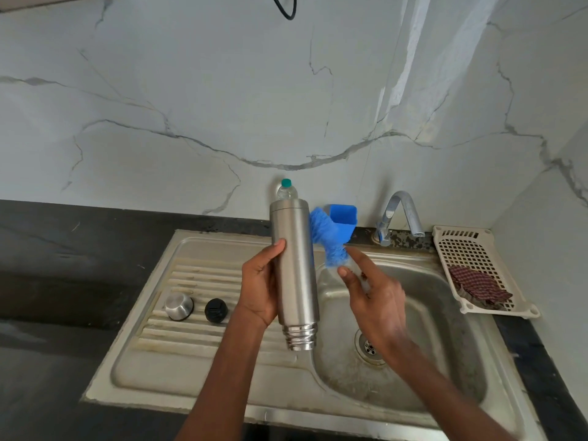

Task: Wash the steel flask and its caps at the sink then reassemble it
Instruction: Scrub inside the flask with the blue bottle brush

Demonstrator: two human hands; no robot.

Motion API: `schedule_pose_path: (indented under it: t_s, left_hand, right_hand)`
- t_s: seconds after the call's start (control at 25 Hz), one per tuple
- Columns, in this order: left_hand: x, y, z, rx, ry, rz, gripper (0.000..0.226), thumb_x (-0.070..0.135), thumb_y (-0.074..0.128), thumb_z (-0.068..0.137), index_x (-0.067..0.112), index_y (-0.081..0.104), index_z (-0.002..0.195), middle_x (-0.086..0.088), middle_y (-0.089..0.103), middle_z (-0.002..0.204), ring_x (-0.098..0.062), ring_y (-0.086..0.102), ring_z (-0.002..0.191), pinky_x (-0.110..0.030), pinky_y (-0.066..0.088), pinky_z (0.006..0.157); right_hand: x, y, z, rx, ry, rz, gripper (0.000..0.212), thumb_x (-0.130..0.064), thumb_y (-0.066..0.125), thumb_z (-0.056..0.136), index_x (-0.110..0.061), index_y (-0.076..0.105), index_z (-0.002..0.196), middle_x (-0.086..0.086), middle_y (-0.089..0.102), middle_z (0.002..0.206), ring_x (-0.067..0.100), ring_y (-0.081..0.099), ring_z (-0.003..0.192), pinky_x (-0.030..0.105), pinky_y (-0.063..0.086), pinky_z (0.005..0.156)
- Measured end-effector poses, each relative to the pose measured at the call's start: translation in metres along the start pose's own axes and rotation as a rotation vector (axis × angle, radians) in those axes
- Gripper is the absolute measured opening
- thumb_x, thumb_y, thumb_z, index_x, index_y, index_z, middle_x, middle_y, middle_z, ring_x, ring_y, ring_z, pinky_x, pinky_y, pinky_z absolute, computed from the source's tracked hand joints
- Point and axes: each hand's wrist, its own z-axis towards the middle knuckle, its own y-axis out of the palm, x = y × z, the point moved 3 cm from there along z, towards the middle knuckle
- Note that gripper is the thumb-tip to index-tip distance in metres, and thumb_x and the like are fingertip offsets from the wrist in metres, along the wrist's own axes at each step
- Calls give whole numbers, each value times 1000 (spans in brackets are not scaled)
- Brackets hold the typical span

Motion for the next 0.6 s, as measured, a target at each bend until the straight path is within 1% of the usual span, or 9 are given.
schedule_pose_path:
  t_s: [0.08, 0.16, 0.24, 0.28, 0.36, 0.44, 0.48, 0.52, 0.6]
  left_hand:
    - [4, 4, 0, -79, 3, -21, 82, 38, 77, 81, -5, 53, 146, -33, 61, 128, -42, 65, 107, -52, 54, 96]
    - [3, 10, -3, -114, -26, 3, 69, 44, 59, 96, -4, 55, 145, -34, 62, 128, -41, 67, 102, -50, 56, 91]
    - [-1, 12, -5, -68, -61, 54, 76, 60, 66, 93, -1, 62, 138, -28, 68, 111, -36, 69, 87, -45, 62, 75]
    - [-3, 12, -5, -52, -79, 59, 81, 62, 75, 86, -1, 63, 136, -27, 67, 106, -35, 69, 83, -43, 63, 70]
    - [-7, 13, -4, -56, -83, 26, 78, 55, 77, 86, -2, 62, 138, -28, 66, 106, -35, 68, 84, -45, 63, 73]
    - [-7, 12, -4, -32, -57, 2, 62, 46, 65, 98, -3, 64, 135, -27, 68, 110, -34, 70, 86, -48, 61, 80]
    - [-7, 10, -2, 1, -44, 9, 59, 46, 61, 100, -2, 64, 134, -25, 69, 110, -32, 71, 84, -47, 62, 79]
    - [-7, 10, 0, 3, -41, 13, 61, 49, 58, 101, -1, 62, 137, -24, 69, 110, -30, 70, 83, -45, 62, 75]
    - [-7, 14, 1, -83, -56, -11, 75, 59, 57, 101, -1, 53, 147, -23, 65, 114, -29, 67, 89, -41, 63, 73]
  right_hand:
    - [0, -1, 0, 51, 108, 181, 41, -41, 64, 100, -36, 60, 141, -10, 35, 48, 8, 32, 44, 23, 35, 49]
    - [-8, -6, 4, 42, 51, 216, 42, -38, 65, 100, -35, 59, 141, -10, 32, 47, 7, 30, 44, 20, 34, 47]
    - [-14, -7, 8, 5, -78, 98, 42, -35, 66, 100, -28, 61, 141, -11, 36, 48, 5, 35, 43, 18, 37, 48]
    - [-11, -4, 9, 0, -66, 65, 43, -36, 66, 100, -27, 61, 142, -10, 37, 49, 6, 37, 44, 20, 39, 49]
    - [-4, 0, 11, 35, 33, 84, 44, -39, 65, 100, -28, 61, 142, -7, 38, 50, 7, 38, 45, 24, 41, 50]
    - [-7, 0, 8, 26, -36, 81, 41, -35, 65, 102, -26, 61, 142, -15, 41, 53, 4, 42, 46, 21, 43, 51]
    - [-11, 1, 5, -10, -106, 57, 40, -32, 66, 102, -25, 61, 141, -22, 42, 56, 2, 44, 48, 18, 43, 50]
    - [-11, 2, 4, -26, -135, 40, 40, -31, 66, 102, -25, 60, 141, -25, 42, 58, 1, 45, 48, 18, 44, 50]
    - [-6, 7, 5, -2, -4, 69, 43, -36, 64, 102, -29, 58, 143, -15, 37, 51, 7, 39, 44, 24, 44, 48]
